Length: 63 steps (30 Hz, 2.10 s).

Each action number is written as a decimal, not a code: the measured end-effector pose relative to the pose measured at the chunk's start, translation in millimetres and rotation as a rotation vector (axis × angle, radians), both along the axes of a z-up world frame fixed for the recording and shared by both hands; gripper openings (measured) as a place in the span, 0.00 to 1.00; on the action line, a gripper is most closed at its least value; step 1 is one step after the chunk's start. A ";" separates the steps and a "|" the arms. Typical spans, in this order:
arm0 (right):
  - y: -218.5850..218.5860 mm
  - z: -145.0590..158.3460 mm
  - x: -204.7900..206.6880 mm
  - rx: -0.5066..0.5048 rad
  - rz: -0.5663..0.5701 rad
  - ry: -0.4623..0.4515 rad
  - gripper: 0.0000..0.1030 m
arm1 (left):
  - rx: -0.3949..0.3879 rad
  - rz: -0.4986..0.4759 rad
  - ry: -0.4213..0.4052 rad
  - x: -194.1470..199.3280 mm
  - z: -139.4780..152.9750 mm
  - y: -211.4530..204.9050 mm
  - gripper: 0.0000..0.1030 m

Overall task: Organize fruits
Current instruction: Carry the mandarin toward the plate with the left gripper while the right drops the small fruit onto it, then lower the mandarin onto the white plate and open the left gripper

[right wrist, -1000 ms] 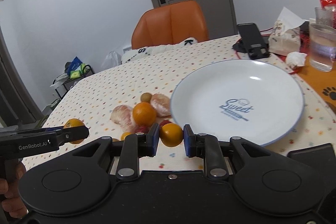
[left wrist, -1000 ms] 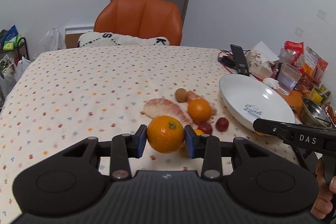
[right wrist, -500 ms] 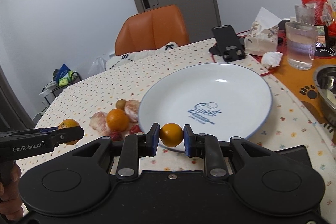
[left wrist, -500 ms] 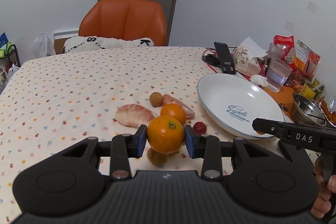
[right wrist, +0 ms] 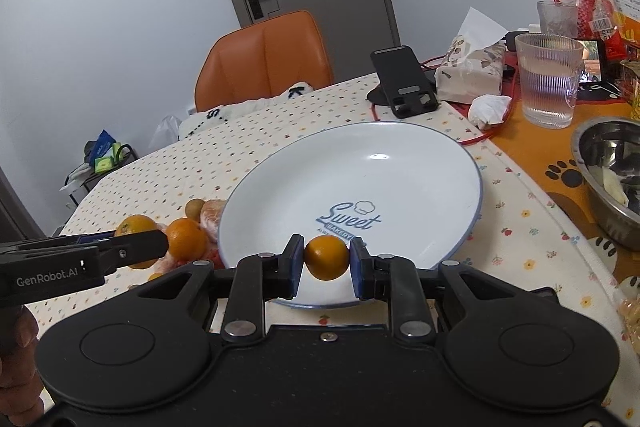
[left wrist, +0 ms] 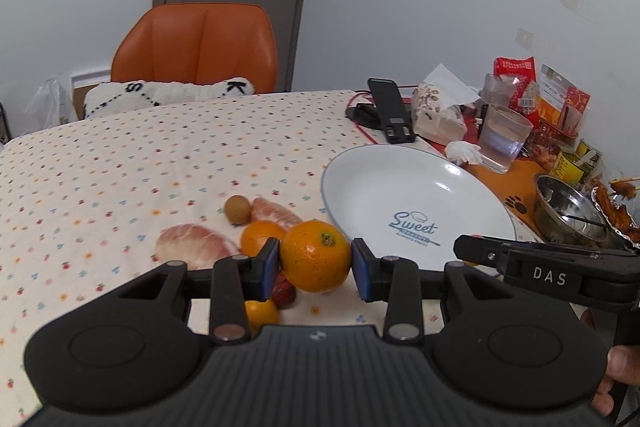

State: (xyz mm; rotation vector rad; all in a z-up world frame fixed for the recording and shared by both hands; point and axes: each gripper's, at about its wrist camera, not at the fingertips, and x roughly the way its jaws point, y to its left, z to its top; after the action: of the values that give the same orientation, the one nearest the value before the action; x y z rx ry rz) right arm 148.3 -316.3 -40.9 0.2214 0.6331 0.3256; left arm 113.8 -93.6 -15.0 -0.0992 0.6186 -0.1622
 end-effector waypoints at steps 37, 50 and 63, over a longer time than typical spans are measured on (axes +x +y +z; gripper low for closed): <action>-24.6 11.2 -17.7 0.038 -0.007 -0.015 0.38 | 0.013 -0.072 -0.017 23.1 6.7 -46.0 0.53; -11.5 22.9 -26.8 0.058 0.012 -0.060 0.95 | 0.032 0.019 -0.004 3.5 10.6 -6.3 0.84; 7.3 29.2 -30.9 0.067 0.068 -0.077 1.00 | 0.031 0.099 -0.006 -23.0 11.2 32.1 0.85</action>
State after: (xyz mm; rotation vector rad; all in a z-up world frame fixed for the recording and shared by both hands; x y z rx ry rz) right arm 117.4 -309.0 -11.7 0.2506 0.5552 0.4189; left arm 90.8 -61.5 -3.8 -0.0995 0.6083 -0.0576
